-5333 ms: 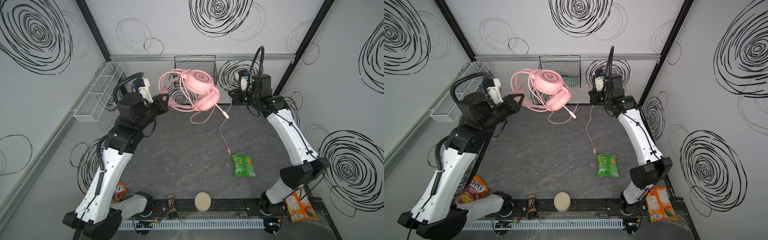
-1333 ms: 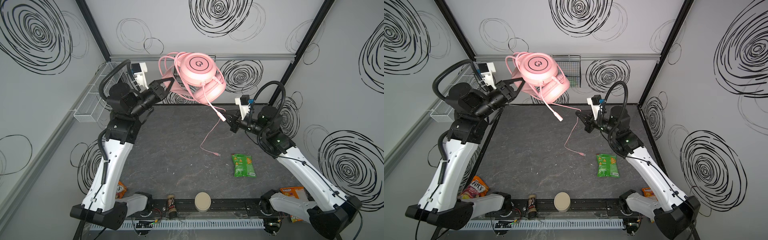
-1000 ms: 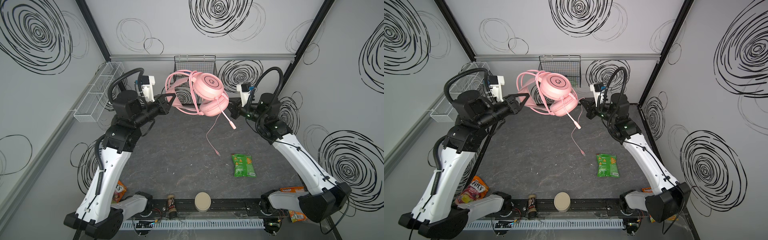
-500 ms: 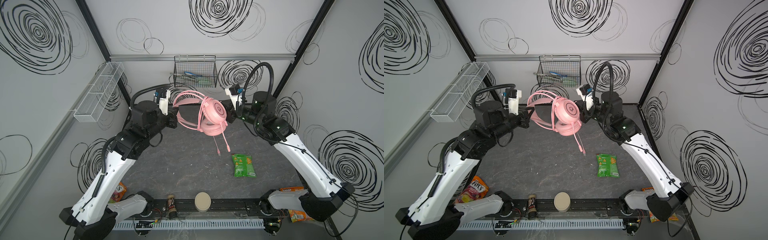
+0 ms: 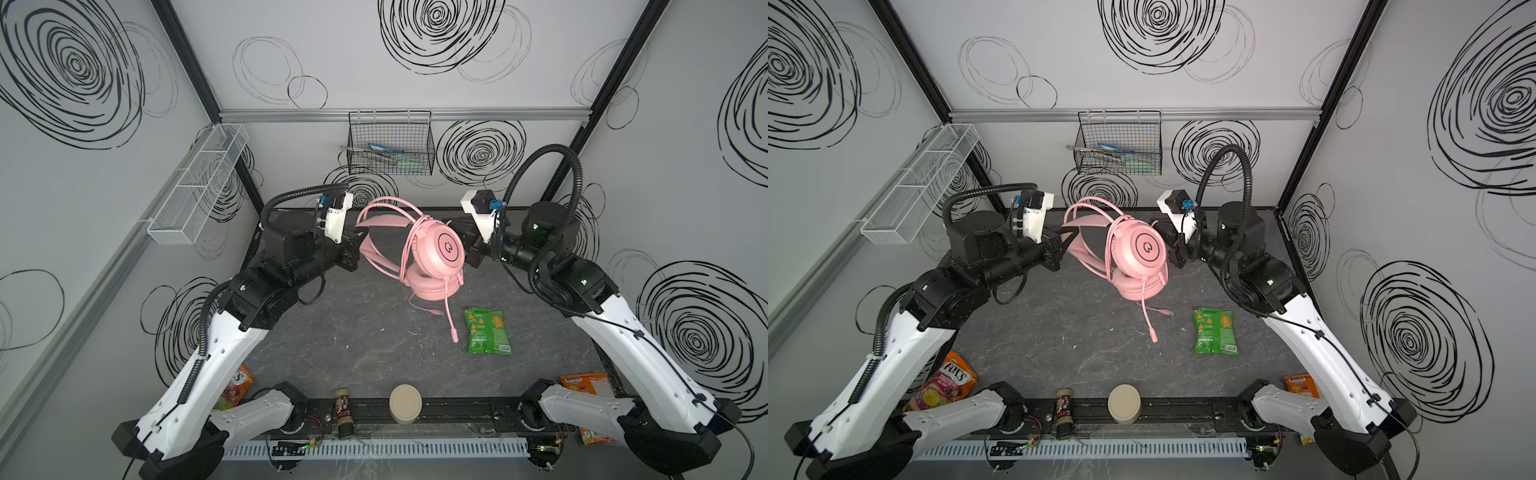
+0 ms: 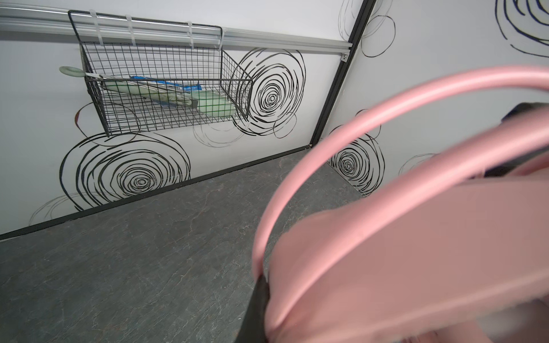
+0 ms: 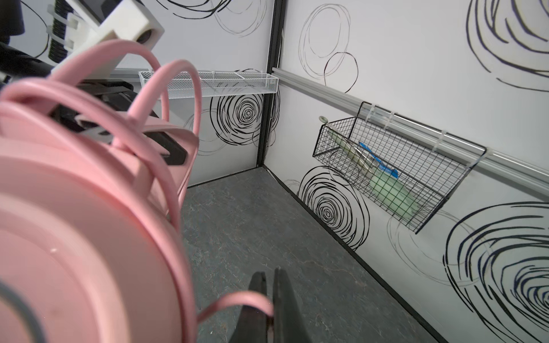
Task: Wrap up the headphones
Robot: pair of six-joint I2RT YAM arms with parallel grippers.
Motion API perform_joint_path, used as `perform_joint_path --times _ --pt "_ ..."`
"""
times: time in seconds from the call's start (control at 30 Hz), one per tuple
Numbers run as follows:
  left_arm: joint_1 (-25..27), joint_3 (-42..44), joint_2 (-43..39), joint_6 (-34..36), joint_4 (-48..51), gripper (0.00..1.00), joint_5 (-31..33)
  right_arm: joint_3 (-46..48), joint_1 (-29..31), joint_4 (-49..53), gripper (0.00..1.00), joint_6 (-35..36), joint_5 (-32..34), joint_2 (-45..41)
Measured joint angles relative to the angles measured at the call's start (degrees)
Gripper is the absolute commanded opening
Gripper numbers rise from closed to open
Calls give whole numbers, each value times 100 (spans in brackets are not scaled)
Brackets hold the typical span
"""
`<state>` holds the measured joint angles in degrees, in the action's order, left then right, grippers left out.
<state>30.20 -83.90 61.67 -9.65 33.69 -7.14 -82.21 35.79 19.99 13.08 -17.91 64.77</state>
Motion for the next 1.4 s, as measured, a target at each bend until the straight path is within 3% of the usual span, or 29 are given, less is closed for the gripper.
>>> perform_joint_path --times 0.3,0.6,0.87,1.13,1.4 --pt "15 -428 -46 -151 551 0 -522 144 26 9 0 -282 -341 -363" --pt "-520 -2490 699 -511 1729 0 -1320 1622 -151 -2063 6 -1272 -546 -651" --pt "-640 -4483 1759 -1209 2769 0 -1329 2133 -297 -3222 6 -1506 -1021 -173" --pt "-702 -4098 1733 -2164 2918 0 -1300 3340 -302 -4562 7 -1893 -1182 -170" --pt "-684 -3589 1731 -2446 2868 0 -1515 3816 -289 -5333 6 -2087 -846 229"
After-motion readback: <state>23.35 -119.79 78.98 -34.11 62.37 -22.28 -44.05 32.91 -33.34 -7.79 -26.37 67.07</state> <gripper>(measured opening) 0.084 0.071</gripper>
